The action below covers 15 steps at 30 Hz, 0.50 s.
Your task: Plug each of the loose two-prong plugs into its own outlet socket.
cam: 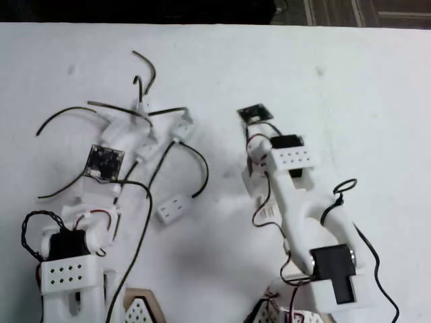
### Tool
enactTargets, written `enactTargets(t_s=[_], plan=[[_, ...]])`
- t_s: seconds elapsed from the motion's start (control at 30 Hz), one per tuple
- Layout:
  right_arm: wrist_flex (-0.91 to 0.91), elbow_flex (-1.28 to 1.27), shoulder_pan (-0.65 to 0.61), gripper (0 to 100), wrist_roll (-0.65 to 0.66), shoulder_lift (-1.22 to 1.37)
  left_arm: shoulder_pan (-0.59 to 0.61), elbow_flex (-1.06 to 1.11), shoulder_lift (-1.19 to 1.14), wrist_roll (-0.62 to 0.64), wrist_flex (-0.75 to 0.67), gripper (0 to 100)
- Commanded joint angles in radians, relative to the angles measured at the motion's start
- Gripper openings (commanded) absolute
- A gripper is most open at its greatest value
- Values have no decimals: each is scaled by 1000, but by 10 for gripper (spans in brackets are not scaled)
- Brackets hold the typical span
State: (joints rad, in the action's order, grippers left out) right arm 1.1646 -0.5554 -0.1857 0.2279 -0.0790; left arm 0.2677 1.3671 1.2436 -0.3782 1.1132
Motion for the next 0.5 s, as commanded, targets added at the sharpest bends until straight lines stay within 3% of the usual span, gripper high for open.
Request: enactTargets(t_s=[0.0, 0.47], plan=[[-5, 41, 19, 233, 34, 19, -4, -5, 15, -11, -21, 46], [-10, 48, -27, 232, 38, 165, -4, -5, 15, -11, -21, 46]])
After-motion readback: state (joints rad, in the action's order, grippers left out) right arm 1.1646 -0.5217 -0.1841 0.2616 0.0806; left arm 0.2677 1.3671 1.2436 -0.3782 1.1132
